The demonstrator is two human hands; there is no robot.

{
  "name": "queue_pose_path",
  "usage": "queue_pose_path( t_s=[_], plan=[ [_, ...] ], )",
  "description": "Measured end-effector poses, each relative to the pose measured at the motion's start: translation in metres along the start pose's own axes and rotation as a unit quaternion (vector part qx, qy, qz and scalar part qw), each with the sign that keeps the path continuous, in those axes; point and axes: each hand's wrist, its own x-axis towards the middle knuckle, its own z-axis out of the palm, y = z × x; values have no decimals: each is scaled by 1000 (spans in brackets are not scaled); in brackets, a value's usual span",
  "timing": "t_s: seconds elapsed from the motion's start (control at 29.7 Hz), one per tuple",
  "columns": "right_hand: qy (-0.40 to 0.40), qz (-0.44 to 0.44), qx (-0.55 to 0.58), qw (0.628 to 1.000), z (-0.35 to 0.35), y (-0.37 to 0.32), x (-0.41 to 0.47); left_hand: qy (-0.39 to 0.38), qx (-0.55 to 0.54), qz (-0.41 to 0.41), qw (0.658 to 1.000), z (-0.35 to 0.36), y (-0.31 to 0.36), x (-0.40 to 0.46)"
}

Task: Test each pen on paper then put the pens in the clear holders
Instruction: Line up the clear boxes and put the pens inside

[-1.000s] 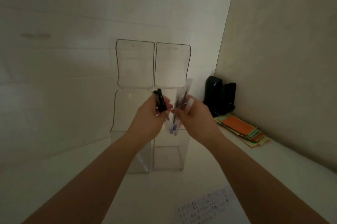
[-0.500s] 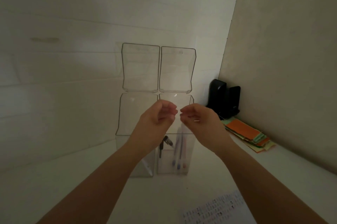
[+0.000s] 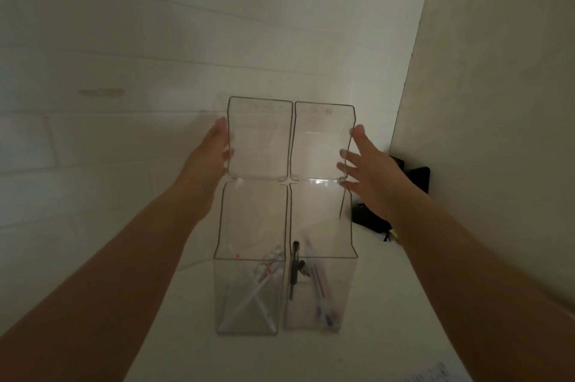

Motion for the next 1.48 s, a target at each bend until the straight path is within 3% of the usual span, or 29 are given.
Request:
queue_pose_path(
  t_s=[0.07, 0.13, 0.2, 0.27, 0.47, 0.54, 0.71, 0.94, 1.21, 1.48],
  plan=[
    [7, -15, -12, 1000, 0, 3, 0, -26, 18, 27, 999, 3, -1, -3],
    [21, -60, -73, 995, -4, 3, -2, 8, 79, 66, 995, 1, 0, -6],
    [18, -88, -65, 994, -9, -1, -7, 31, 101, 91, 990, -4, 3, -8],
    [27, -82, -29, 996, -15, -2, -14, 38, 67, 89, 993, -8, 5, -13],
    [39, -149, -86, 984, -25, 33, -50, 66, 8, 125, 990, -13, -5, -58],
    [19, -129, -82, 988, -26, 47, -63, 57, -20, 140, 988, -12, -16, -77],
    [29, -80, -119, 989, -25, 67, -61, 76, -39, 147, 985, -13, -44, -107],
    [19, -134, -96, 986, -13, 78, -104, 71, -26, 173, 982, -9, -59, -117],
    [-56, 1, -92, 994, -11, 117, -104, -11, 75, 34, 997, -7, -110, -118],
    [-69, 1, -86, 994, 9, 126, -81, 35, 75, 49, 995, -5, -124, -119]
  ],
)
